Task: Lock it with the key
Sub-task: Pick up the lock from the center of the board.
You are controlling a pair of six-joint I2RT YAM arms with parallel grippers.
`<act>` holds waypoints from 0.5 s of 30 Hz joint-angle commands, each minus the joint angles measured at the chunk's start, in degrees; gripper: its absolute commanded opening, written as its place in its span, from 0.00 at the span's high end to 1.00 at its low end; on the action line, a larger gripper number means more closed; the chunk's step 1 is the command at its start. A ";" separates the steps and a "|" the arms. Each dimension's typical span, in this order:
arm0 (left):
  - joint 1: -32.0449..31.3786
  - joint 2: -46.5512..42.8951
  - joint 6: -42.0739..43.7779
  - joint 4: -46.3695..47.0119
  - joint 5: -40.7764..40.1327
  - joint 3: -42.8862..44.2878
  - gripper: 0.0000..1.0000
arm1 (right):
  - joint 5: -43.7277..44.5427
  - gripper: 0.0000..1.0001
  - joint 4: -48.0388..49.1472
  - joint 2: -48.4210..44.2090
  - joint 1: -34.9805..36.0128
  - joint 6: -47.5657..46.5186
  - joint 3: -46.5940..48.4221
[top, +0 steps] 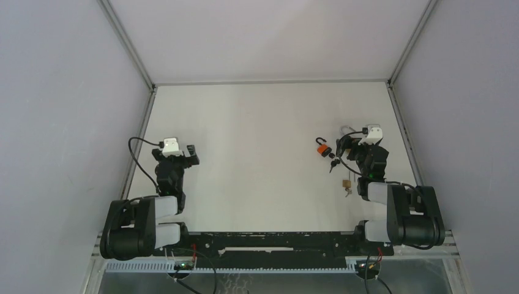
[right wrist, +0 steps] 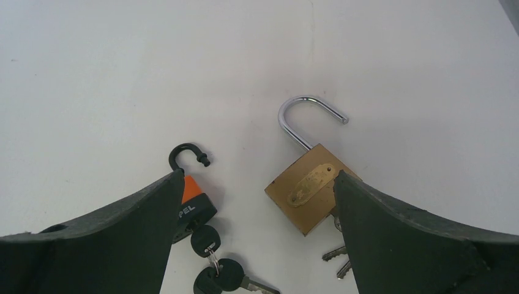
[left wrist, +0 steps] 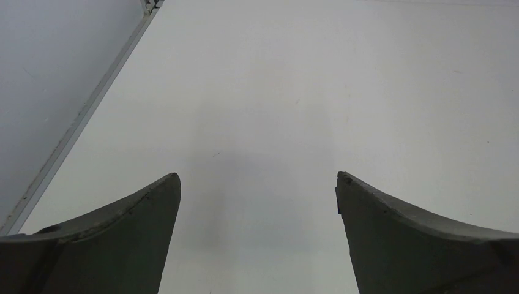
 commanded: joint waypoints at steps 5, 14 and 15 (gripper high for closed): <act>0.71 0.08 1.24 2.96 0.95 2.59 0.00 | 0.04 0.01 3.64 0.25 0.43 -0.81 -0.39; 2.22 -8.34 0.17 -28.87 0.56 17.63 0.00 | -8.86 0.01 -22.45 -12.59 -1.27 3.51 12.55; 2.37 -9.22 1.54 -33.28 2.43 20.49 0.00 | -11.83 0.01 -24.80 -12.72 -0.95 4.23 14.79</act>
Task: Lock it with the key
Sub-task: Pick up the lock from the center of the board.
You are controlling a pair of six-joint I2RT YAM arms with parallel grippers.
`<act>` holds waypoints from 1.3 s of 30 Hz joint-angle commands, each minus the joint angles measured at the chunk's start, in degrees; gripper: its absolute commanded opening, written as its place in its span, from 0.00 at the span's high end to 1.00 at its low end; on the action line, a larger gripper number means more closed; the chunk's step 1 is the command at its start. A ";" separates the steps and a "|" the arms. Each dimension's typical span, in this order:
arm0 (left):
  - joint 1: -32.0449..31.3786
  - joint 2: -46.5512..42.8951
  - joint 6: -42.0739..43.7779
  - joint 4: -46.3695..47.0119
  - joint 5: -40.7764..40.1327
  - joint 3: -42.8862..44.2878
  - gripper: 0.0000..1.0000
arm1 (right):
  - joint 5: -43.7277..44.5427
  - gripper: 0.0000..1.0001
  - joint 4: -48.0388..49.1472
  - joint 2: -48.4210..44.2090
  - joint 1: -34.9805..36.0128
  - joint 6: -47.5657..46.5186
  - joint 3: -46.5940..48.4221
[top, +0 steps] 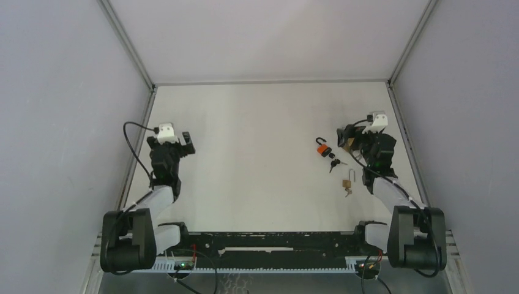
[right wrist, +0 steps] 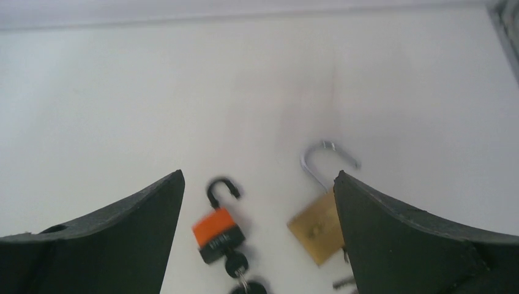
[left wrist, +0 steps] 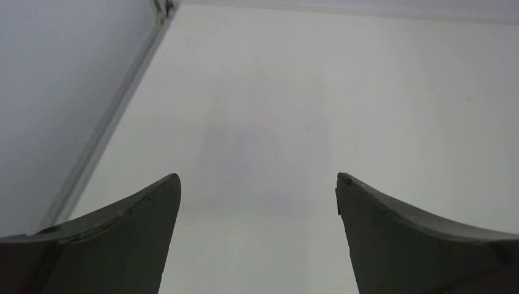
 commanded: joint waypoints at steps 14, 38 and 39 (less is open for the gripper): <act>0.60 -10.27 16.00 -87.03 27.75 50.36 0.00 | 3.86 0.01 -59.30 21.00 17.53 -17.38 44.50; -11.70 -13.70 16.30 -94.05 27.74 50.13 0.00 | 3.96 0.15 -67.61 38.00 14.73 -19.32 50.14; -11.74 -13.66 16.28 -94.05 27.75 50.13 0.00 | 4.06 0.16 -67.77 38.13 14.69 -19.29 50.13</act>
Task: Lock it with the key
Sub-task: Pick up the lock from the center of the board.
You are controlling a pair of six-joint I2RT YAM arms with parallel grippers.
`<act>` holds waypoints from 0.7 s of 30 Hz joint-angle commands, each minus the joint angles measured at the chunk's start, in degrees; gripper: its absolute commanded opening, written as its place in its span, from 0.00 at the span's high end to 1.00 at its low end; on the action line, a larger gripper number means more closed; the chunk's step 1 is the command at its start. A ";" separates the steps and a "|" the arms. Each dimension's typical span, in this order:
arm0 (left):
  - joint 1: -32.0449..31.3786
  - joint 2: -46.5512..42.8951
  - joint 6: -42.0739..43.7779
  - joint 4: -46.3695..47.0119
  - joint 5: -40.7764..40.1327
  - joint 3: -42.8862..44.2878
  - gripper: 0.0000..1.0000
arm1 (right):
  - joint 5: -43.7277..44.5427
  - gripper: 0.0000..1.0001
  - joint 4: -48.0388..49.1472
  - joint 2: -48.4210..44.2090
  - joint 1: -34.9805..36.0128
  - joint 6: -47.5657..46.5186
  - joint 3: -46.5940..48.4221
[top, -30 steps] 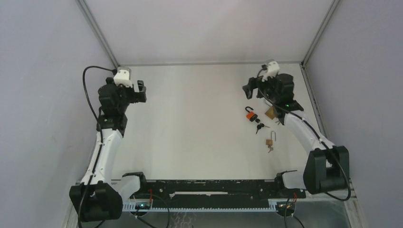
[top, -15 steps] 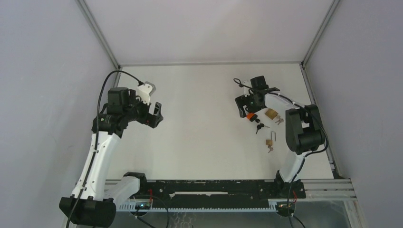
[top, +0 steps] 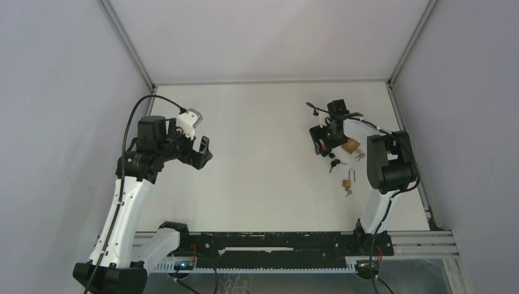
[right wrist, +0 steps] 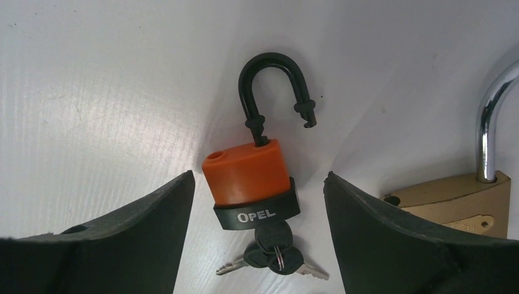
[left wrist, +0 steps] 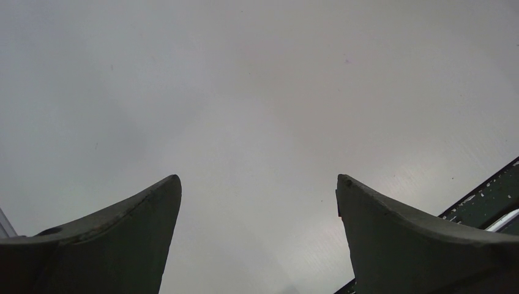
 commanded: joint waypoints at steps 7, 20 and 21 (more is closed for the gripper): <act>-0.80 0.27 -0.38 0.34 2.43 1.13 0.00 | -0.44 0.52 -1.38 1.18 0.84 -0.81 2.01; -2.22 -0.13 1.11 -2.39 1.72 2.91 0.00 | 5.88 1.00 5.76 -10.38 10.23 -2.12 -2.70; -2.39 -0.36 1.70 -3.05 1.40 3.18 0.00 | 5.51 1.00 7.77 -12.65 11.57 -2.02 -4.19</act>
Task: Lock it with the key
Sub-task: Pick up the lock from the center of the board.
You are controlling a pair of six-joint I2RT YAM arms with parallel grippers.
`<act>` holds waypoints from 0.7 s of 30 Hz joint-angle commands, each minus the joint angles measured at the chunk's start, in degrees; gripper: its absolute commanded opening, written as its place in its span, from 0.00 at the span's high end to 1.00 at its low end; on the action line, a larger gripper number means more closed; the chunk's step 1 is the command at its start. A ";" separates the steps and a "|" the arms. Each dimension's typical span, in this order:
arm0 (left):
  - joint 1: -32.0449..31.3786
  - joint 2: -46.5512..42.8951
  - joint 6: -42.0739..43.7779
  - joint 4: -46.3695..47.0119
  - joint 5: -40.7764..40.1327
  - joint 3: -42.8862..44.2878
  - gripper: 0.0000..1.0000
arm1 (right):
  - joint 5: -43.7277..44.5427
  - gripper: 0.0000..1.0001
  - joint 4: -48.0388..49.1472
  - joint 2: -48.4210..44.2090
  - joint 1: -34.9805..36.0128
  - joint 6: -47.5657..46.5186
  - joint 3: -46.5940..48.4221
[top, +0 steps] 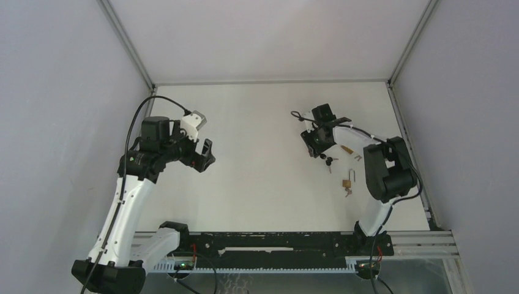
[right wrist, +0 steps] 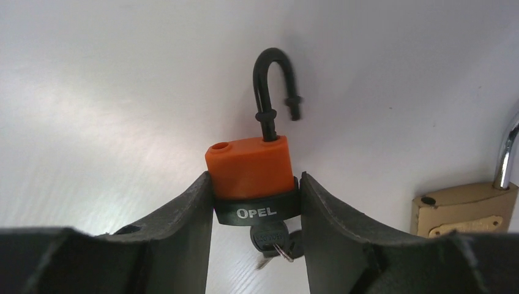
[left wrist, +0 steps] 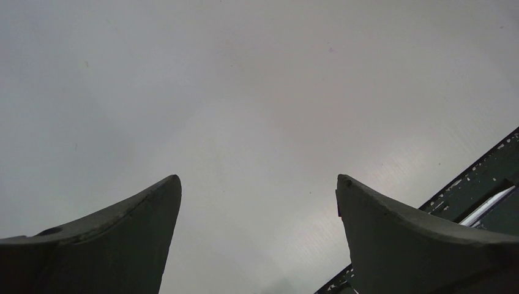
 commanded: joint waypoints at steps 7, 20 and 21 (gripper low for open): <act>-3.68 -4.54 11.88 -11.61 -5.64 5.24 0.02 | -0.86 1.00 19.73 -24.04 16.07 0.32 -12.07; -14.56 -21.35 15.52 -8.91 -2.37 5.84 0.09 | 5.24 1.00 28.87 -35.95 44.34 1.19 -12.39; -15.33 -21.84 14.12 -6.30 -2.44 5.24 0.09 | 5.83 1.00 28.97 -36.87 45.78 1.01 -12.36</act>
